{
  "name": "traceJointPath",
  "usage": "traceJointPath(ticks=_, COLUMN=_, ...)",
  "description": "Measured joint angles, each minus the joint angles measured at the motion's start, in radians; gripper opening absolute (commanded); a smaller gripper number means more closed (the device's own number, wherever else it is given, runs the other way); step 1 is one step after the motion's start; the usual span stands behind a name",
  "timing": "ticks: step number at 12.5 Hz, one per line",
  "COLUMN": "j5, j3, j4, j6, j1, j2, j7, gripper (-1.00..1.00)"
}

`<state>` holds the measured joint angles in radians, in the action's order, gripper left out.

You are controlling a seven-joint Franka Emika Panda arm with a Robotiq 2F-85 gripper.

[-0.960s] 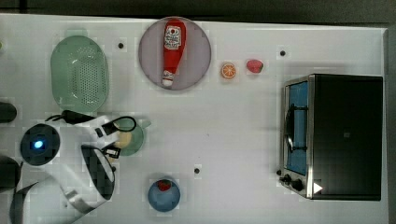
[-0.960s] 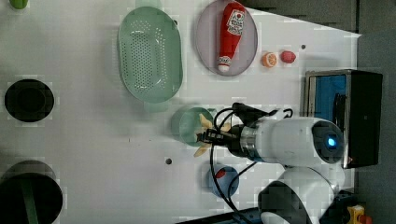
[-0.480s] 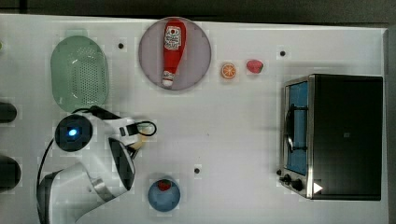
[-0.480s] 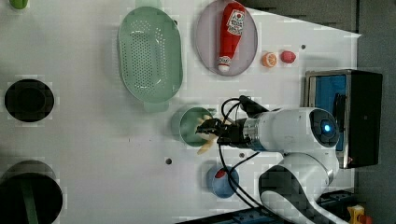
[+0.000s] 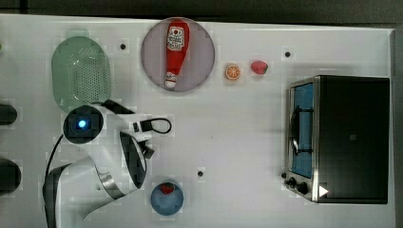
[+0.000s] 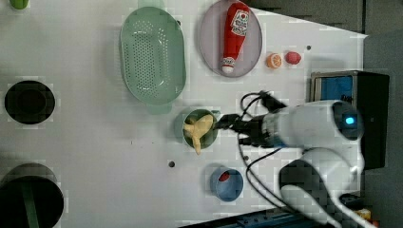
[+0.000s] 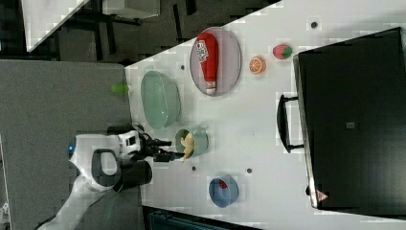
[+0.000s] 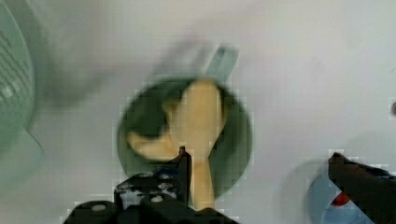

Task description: Pick Banana and place it in mug.

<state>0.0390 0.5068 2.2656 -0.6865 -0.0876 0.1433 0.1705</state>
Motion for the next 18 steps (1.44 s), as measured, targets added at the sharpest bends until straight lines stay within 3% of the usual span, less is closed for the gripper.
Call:
traceJointPath(ticks=2, j5=-0.003, j3=-0.027, j4=-0.057, j6=0.049, j1=-0.019, j2=-0.126, j7=0.0, gripper=1.0)
traceJointPath(ticks=4, j5=-0.005, j3=-0.144, j4=-0.16, j6=0.171, j1=0.008, j2=-0.262, j7=0.0, gripper=1.0)
traceJointPath(ticks=7, j5=-0.02, j3=-0.242, j4=-0.236, j6=0.379, j1=0.006, j2=-0.314, j7=0.001, gripper=1.0)
traceJointPath(ticks=10, j5=-0.05, j3=-0.416, j4=-0.3, j6=0.526, j1=0.01, j2=-0.323, j7=0.002, gripper=1.0)
traceJointPath(ticks=14, j5=-0.016, j3=-0.55, j4=-0.346, j6=0.578, j1=-0.058, j2=-0.32, j7=-0.024, gripper=1.0)
traceJointPath(ticks=16, j5=-0.049, j3=-0.506, j4=-0.348, j6=0.597, j1=-0.093, j2=-0.329, j7=-0.024, gripper=1.0)
traceJointPath(ticks=18, j5=-0.027, j3=-0.477, j4=-0.352, j6=0.6, j1=-0.064, j2=-0.335, j7=-0.032, gripper=1.0)
